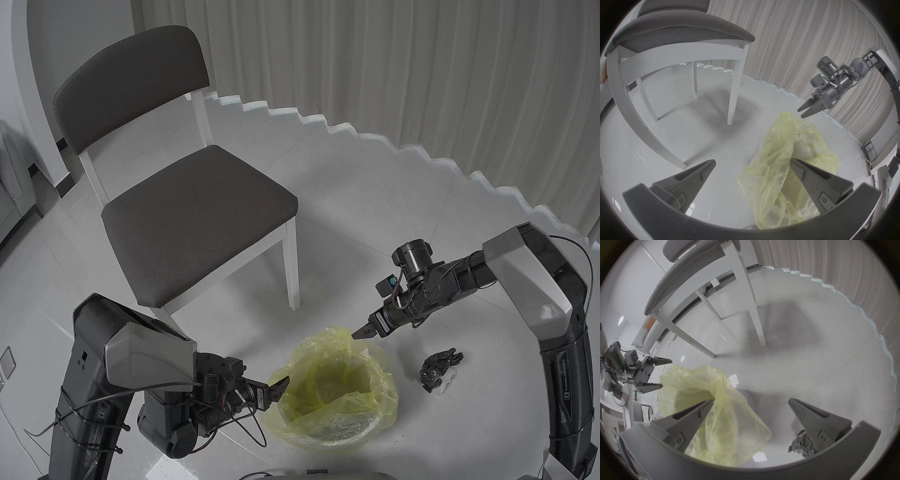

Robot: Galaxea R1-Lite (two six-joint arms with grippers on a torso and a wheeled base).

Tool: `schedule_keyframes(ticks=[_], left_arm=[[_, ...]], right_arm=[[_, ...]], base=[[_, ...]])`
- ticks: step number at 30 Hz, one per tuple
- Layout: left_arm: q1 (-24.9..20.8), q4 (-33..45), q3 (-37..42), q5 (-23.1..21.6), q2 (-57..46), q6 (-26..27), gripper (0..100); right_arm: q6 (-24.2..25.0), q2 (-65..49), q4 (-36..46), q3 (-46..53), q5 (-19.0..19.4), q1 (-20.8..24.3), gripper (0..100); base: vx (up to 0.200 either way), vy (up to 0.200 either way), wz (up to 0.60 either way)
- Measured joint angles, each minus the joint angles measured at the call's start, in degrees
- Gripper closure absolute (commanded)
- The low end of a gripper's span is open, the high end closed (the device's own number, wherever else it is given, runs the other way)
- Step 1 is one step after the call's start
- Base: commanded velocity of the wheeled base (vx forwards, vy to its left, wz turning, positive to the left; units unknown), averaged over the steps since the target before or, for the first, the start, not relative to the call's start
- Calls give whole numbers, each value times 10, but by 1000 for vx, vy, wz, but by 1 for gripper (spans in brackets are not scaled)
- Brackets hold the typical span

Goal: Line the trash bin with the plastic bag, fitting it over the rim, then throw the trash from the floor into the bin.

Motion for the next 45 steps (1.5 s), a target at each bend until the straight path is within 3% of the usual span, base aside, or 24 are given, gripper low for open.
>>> schedule_keyframes(ticks=[9,19,20,31,45], left_arm=[[9,19,-30,-7,15,1,0],[9,27,-45,-9,19,1,0],[9,27,-46,-9,20,1,0],[14,28,-51,-9,21,1,0],[18,32,-64,-9,27,1,0]], right_arm=[[-5,-77,-3,134,-1,-12,0],[-6,-108,-77,238,-12,36,0],[-6,-107,-77,241,-13,39,100],[-33,-74,-76,208,-15,31,100],[-33,-11,15,48,-22,-10,100]], base=[[0,0,0],[0,0,0],[0,0,0],[0,0,0],[0,0,0]])
